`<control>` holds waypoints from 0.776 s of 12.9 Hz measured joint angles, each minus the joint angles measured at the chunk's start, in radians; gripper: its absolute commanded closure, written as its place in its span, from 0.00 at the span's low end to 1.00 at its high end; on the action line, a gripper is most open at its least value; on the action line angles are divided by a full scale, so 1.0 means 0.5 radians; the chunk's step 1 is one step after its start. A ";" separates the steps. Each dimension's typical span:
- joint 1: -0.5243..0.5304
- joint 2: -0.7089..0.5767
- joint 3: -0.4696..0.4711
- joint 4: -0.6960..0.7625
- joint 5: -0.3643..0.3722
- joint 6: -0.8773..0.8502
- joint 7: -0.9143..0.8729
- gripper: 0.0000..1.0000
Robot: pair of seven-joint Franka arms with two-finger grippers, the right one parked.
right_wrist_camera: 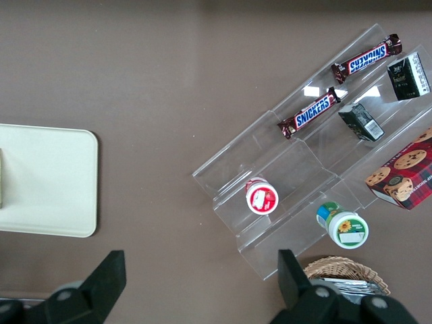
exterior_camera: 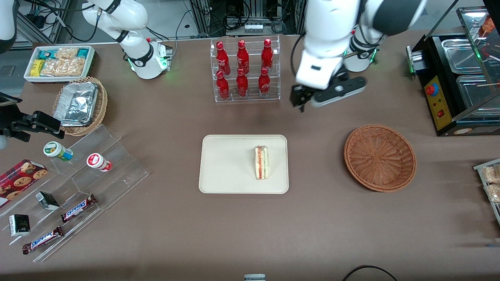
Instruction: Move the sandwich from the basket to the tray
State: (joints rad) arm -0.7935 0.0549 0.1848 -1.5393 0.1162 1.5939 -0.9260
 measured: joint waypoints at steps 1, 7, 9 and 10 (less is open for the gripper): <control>0.001 -0.044 0.049 -0.002 -0.001 -0.056 0.080 0.00; 0.011 -0.293 0.480 -0.010 -0.006 -0.286 0.656 0.00; 0.014 -0.350 0.631 -0.015 -0.007 -0.291 0.779 0.00; 0.015 -0.367 0.680 -0.019 -0.009 -0.291 0.815 0.00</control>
State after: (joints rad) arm -0.7860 -0.1286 0.5246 -1.5489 0.1116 1.4485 -0.5184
